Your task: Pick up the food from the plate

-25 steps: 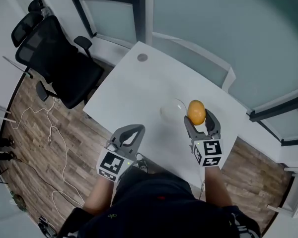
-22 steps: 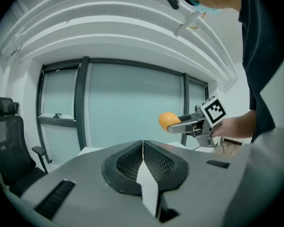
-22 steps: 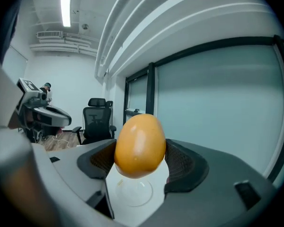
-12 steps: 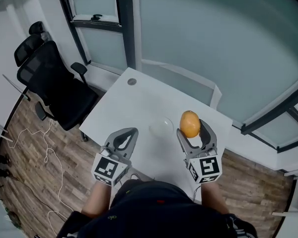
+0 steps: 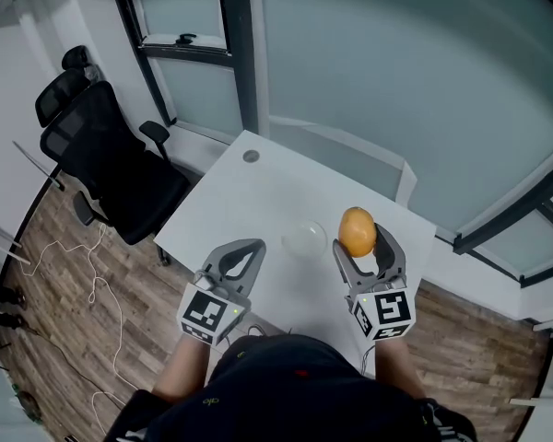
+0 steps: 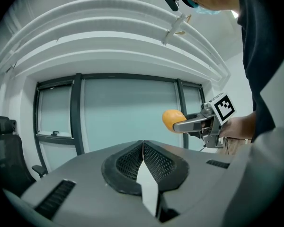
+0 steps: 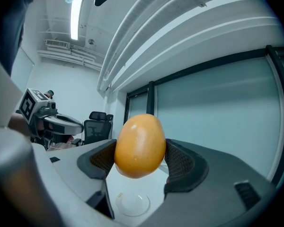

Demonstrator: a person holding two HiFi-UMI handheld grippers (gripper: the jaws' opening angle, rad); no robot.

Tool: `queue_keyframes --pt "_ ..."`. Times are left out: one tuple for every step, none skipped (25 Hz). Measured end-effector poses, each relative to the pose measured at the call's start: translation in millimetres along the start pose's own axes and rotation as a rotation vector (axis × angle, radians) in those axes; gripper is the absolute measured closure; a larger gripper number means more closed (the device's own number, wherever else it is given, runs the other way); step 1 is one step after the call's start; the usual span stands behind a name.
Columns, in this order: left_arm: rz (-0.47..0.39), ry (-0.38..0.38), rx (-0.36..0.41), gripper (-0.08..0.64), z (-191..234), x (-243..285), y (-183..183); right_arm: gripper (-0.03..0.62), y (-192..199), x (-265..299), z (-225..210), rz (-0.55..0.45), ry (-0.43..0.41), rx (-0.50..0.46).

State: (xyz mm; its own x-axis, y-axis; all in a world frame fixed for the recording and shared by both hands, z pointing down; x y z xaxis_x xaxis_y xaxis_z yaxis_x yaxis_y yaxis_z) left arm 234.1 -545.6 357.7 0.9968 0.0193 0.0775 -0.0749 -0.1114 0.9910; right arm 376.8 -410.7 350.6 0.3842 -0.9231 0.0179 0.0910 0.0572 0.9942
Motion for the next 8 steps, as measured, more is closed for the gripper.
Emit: queue_keyframes --pt "-0.002 -0.003 -0.006 0.537 0.0 -0.6 -0.3 0.255 -0.5 -0.3 0.3 0.001 -0.003 -0.003" --pt "-0.003 -0.005 -0.011 0.537 -0.4 -1.2 -0.3 0.255 -0.5 -0.8 0.5 0.002 -0.005 -0.005" --pt "-0.004 -0.006 -0.010 0.537 -1.2 -1.8 0.2 0.255 0.1 -1.3 0.9 0.004 -0.007 -0.006" --pt "-0.003 -0.008 -0.006 0.537 -2.0 -2.5 0.9 0.255 1.1 -1.8 1.5 0.006 -0.009 -0.007" --pt "-0.001 -0.010 0.000 0.537 -2.9 -3.0 1.8 0.255 2.0 -2.2 2.2 0.008 -0.011 -0.008" --pt "0.000 -0.011 0.005 0.537 -3.5 -3.5 2.7 0.255 2.8 -2.4 3.0 0.010 -0.013 -0.008" --pt "0.001 -0.012 0.009 0.537 -4.0 -4.0 3.6 0.255 3.6 -2.4 4.0 0.011 -0.016 -0.009" --pt "0.001 -0.013 0.011 0.537 -4.3 -4.4 4.5 0.255 4.3 -2.3 4.9 0.013 -0.019 -0.010"
Point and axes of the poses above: the fingertips, and each gripper's own axes: x forward along the fingers, z to its left, y out of its underside, the point moved 3 cm from there along -x, backward along the fingers, and after that the axes turned 3 degrees about -z, right-handed, at the moved point
